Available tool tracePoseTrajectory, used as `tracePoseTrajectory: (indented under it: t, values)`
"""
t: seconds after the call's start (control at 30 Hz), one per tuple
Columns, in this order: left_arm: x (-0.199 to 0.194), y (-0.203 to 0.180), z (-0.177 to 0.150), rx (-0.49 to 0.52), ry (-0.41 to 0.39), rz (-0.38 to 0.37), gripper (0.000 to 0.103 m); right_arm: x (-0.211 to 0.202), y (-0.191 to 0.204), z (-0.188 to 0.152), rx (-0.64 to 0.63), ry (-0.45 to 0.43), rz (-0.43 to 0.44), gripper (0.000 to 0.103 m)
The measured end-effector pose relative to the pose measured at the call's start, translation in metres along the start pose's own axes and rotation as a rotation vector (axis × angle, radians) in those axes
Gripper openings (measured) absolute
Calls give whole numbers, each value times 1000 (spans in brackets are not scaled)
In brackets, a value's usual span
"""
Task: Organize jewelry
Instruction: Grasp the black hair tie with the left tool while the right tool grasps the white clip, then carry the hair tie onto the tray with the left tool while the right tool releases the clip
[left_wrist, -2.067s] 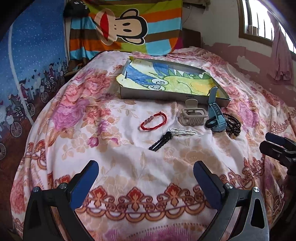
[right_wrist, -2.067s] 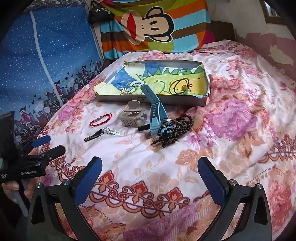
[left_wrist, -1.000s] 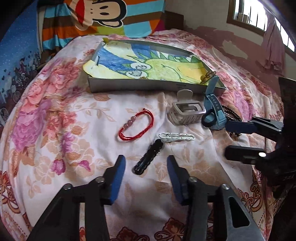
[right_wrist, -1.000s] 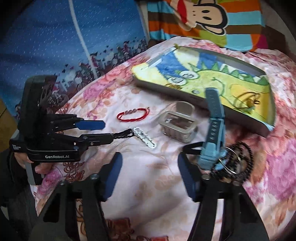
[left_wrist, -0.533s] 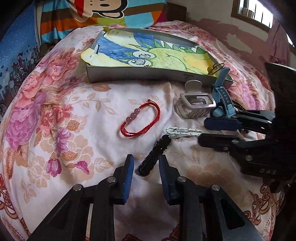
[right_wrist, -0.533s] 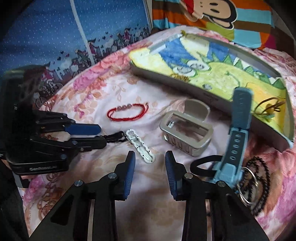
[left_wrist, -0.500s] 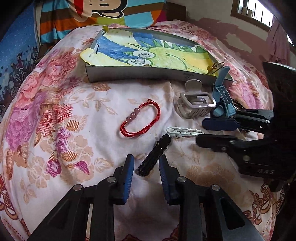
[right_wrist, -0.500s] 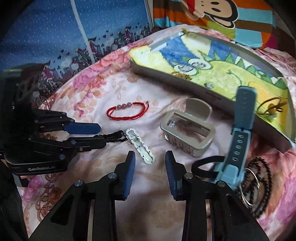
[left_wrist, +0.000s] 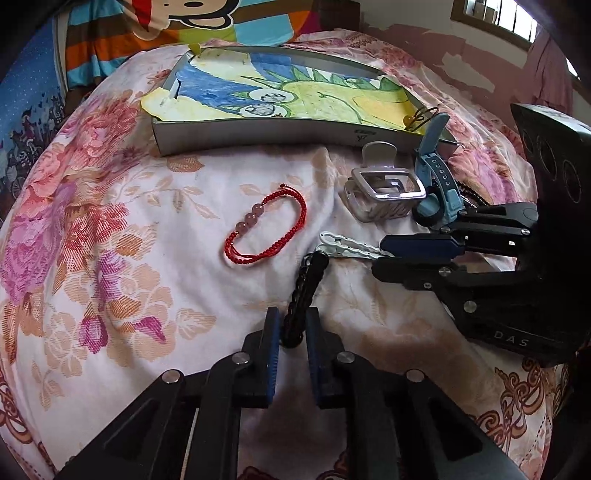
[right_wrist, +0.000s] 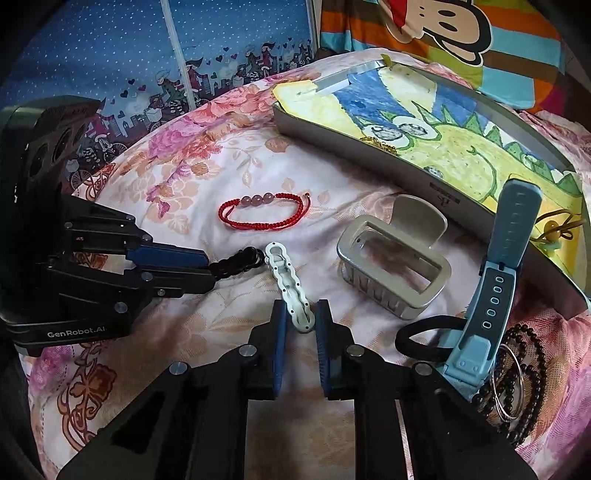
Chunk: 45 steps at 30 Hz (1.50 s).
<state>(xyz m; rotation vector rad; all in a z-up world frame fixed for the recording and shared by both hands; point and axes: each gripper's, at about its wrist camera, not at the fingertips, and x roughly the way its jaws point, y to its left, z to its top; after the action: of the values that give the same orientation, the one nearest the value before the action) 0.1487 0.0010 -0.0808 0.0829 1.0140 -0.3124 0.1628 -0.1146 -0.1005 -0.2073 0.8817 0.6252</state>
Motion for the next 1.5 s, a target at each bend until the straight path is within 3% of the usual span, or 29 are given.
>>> tracePoseTrajectory:
  t: [0.13, 0.2, 0.3, 0.53, 0.7, 0.8, 0.93, 1.03, 1.2, 1.37, 1.5]
  values:
    - [-3, 2, -1, -54, -9, -11, 9, -5, 2, -1, -7, -21, -14, 13]
    - [-7, 3, -1, -77, -27, -25, 9, -10, 3, 0, -12, -41, -21, 3]
    - [-15, 2, -1, -89, -71, -23, 9, -13, 2, 0, -11, -55, -22, 3]
    - [-16, 8, 0, -133, -83, -13, 9, -17, 1, 0, -6, -73, -29, 3]
    - [-35, 16, 7, -193, -208, -24, 9, -36, -4, 5, 26, -177, -45, 3]
    - [-49, 17, 20, -221, -312, -19, 9, -56, -9, 9, 61, -290, -56, 3]
    - [-56, 18, 51, -260, -405, -68, 9, -79, -30, 16, 150, -422, -135, 3]
    - [-50, 14, 80, -273, -443, -75, 9, -86, -48, 21, 203, -445, -206, 3]
    - [-16, 17, 108, -286, -384, -34, 9, -79, -87, 29, 292, -424, -239, 3]
    - [7, 33, 107, -331, -312, -2, 9, -56, -108, 35, 313, -348, -245, 3]
    - [10, 38, 110, -344, -307, -1, 9, -44, -110, 37, 314, -310, -238, 3]
